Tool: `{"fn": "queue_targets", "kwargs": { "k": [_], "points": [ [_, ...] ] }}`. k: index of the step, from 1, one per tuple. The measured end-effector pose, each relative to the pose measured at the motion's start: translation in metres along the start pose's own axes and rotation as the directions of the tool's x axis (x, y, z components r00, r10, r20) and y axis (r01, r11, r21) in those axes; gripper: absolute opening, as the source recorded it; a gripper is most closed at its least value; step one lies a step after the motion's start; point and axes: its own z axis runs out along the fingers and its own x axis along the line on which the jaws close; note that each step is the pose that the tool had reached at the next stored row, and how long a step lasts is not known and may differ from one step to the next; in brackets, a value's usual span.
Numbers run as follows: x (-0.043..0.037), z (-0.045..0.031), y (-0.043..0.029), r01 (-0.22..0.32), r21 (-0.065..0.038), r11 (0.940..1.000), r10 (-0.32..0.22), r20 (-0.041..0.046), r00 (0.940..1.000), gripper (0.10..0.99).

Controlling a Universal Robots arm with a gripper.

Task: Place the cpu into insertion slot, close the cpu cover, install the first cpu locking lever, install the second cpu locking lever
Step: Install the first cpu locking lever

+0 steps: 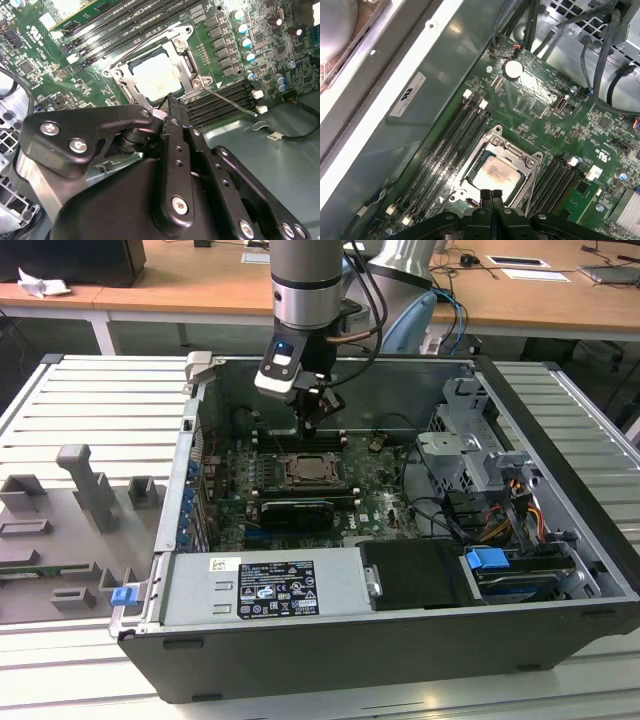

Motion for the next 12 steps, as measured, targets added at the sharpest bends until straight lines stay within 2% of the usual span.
{"fn": "queue_targets", "kwargs": {
  "k": [12],
  "points": [
    [0.0000, 0.0000, 0.0000, 0.054, -0.001, 0.9986, -0.054, -0.0025, 0.9986, 0.106]
  ]
}}
